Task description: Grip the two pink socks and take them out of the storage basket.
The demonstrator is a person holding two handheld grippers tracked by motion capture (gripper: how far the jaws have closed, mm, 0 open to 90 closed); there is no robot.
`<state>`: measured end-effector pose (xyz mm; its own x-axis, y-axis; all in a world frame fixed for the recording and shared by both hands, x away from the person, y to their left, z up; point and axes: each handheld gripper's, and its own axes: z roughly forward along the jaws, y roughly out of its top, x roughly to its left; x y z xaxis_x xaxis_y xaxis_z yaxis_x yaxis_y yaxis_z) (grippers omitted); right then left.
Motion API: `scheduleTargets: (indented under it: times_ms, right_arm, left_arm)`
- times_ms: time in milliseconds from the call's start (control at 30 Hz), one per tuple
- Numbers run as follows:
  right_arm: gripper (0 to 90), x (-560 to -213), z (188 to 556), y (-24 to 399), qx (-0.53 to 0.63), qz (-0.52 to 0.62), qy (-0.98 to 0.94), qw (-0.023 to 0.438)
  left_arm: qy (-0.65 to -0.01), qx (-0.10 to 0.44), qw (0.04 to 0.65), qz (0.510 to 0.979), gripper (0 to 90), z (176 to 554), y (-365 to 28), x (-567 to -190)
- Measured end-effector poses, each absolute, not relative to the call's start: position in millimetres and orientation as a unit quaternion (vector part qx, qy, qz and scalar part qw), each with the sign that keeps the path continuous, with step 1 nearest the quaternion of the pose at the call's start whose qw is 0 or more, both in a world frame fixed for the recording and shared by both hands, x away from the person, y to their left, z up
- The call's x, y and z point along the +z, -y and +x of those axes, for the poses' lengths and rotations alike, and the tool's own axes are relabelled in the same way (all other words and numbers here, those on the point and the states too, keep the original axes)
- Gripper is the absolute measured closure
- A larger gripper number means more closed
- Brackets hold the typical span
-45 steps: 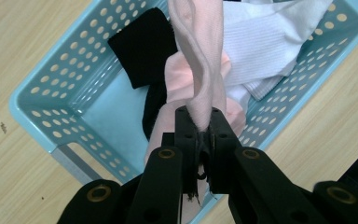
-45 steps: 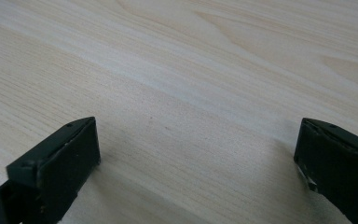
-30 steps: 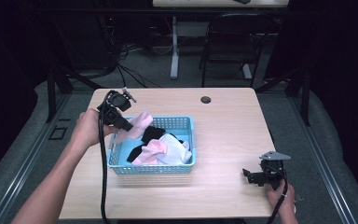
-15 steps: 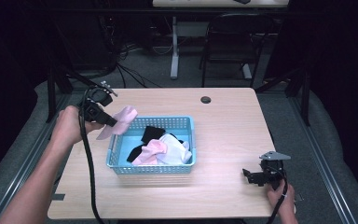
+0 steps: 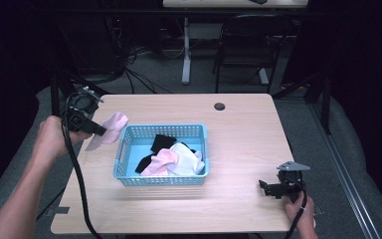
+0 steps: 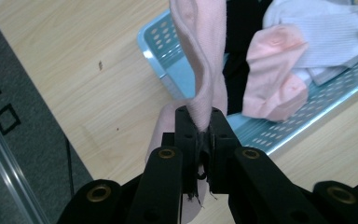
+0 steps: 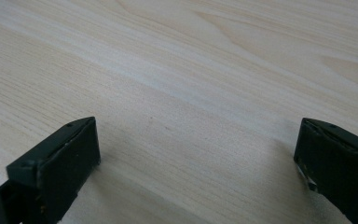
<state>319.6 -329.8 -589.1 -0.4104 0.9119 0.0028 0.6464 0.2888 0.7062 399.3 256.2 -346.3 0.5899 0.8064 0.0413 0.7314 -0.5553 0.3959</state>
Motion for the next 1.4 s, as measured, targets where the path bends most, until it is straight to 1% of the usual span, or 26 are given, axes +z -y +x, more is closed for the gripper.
scheduleTargets:
  times_ms: [200,633,867,1033,1167,1300,1400]
  right_arm:
    - [0.0,-589.1,319.6,329.8,0.322,0.502,-0.776,0.207]
    - [0.0,-589.1,319.6,329.8,0.322,0.502,-0.776,0.207]
    - [0.0,-589.2,319.6,329.7,0.322,0.502,-0.775,0.207]
    - [0.0,-589.1,319.6,329.7,0.322,0.502,-0.776,0.207]
    - [0.0,-589.1,319.6,329.8,0.320,0.502,-0.776,0.208]
    - [0.0,-589.1,319.6,329.8,0.321,0.503,-0.776,0.207]
    - [0.0,-589.1,319.6,329.8,0.320,0.503,-0.776,0.208]
  left_arm:
    - [-0.465,0.105,0.162,0.864,85.4,403.3,-279.2,-359.0]
    - [-0.501,0.092,0.153,0.847,85.6,410.8,-303.0,-386.1]
    - [-0.525,0.085,0.140,0.835,85.6,417.6,-314.8,-414.0]
    - [-0.536,0.080,0.141,0.828,85.4,421.2,-318.7,-428.7]
    - [-0.537,0.077,0.126,0.831,85.4,423.9,-314.1,-450.2]
    - [-0.541,0.077,0.129,0.828,85.4,425.8,-313.4,-463.3]
    - [-0.549,0.065,0.128,0.824,85.2,428.8,-313.9,-477.7]
